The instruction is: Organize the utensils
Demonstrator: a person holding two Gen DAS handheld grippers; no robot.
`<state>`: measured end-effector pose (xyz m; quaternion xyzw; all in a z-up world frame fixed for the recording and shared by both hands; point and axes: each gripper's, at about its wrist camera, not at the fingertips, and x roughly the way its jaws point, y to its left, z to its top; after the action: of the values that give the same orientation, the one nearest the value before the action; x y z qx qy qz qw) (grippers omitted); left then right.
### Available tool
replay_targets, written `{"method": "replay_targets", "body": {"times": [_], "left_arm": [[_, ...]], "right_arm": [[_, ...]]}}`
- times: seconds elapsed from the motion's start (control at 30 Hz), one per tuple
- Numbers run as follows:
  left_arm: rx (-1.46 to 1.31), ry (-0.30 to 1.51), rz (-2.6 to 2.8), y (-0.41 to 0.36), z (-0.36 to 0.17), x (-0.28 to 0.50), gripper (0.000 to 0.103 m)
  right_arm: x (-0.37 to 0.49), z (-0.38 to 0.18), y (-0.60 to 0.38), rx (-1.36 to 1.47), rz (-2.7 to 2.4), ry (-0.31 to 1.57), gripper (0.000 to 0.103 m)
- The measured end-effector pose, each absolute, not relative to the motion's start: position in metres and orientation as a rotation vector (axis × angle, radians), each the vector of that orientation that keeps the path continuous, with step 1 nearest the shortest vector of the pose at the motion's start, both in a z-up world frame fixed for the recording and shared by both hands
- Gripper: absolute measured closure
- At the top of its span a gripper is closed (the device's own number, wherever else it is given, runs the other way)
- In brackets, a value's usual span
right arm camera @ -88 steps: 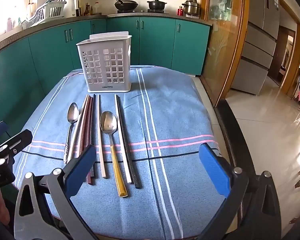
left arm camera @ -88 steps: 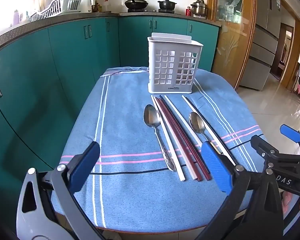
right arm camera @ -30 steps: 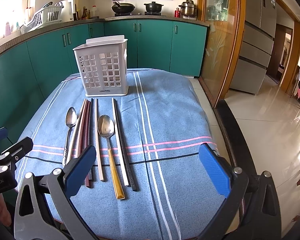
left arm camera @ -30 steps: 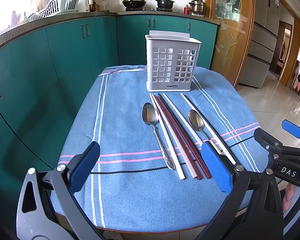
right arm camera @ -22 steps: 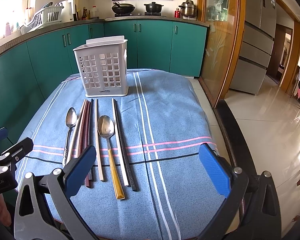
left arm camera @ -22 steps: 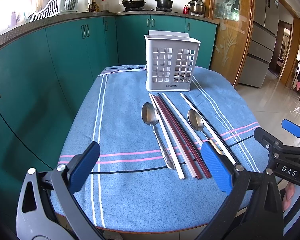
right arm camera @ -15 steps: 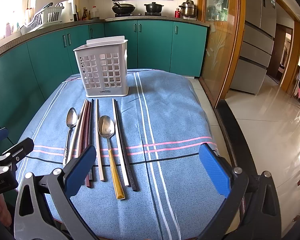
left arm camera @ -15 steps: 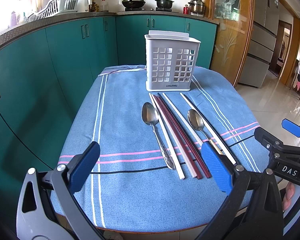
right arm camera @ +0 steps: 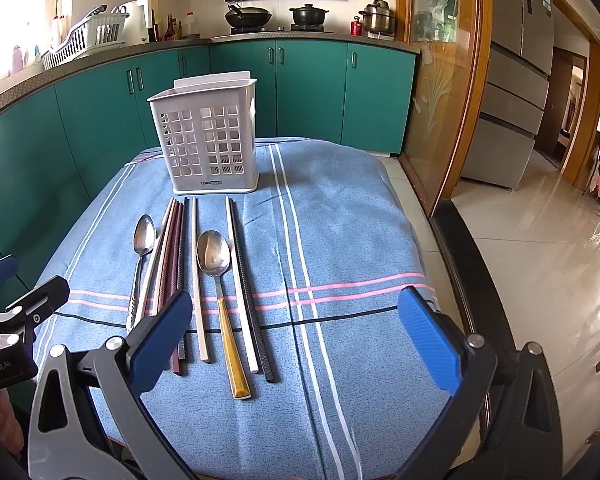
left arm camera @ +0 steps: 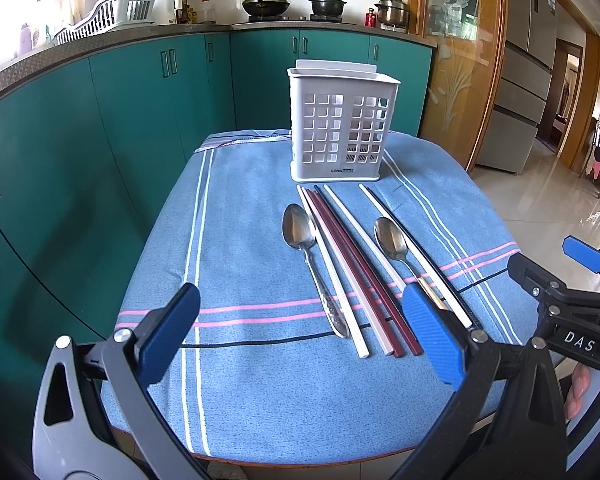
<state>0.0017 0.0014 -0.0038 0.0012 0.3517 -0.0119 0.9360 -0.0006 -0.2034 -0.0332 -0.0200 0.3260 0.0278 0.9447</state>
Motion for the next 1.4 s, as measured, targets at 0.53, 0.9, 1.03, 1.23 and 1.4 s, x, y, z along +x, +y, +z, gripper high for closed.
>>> {"method": "replay_targets", "body": {"times": [0.53, 0.9, 1.03, 1.23, 1.4], "left_arm": [[-0.039, 0.676, -0.047, 0.009, -0.004, -0.001, 0.003], [-0.017, 0.701, -0.025, 0.019, -0.015, 0.031, 0.004], [0.012, 0.757, -0.025, 0.015, -0.018, 0.062, 0.009], [0.007, 0.823, -0.07, 0.015, -0.025, 0.11, 0.022], [0.001, 0.926, -0.08, 0.023, -0.054, 0.148, 0.047]], "right_arm": [[-0.023, -0.011, -0.203, -0.051, 0.06, 0.458, 0.003], [-0.008, -0.023, -0.206, -0.079, 0.11, 0.486, 0.003], [0.001, -0.028, -0.211, -0.041, 0.136, 0.535, 0.003], [0.005, -0.035, -0.217, -0.036, 0.126, 0.57, 0.003], [0.011, -0.04, -0.223, -0.015, 0.122, 0.589, 0.003]]}}
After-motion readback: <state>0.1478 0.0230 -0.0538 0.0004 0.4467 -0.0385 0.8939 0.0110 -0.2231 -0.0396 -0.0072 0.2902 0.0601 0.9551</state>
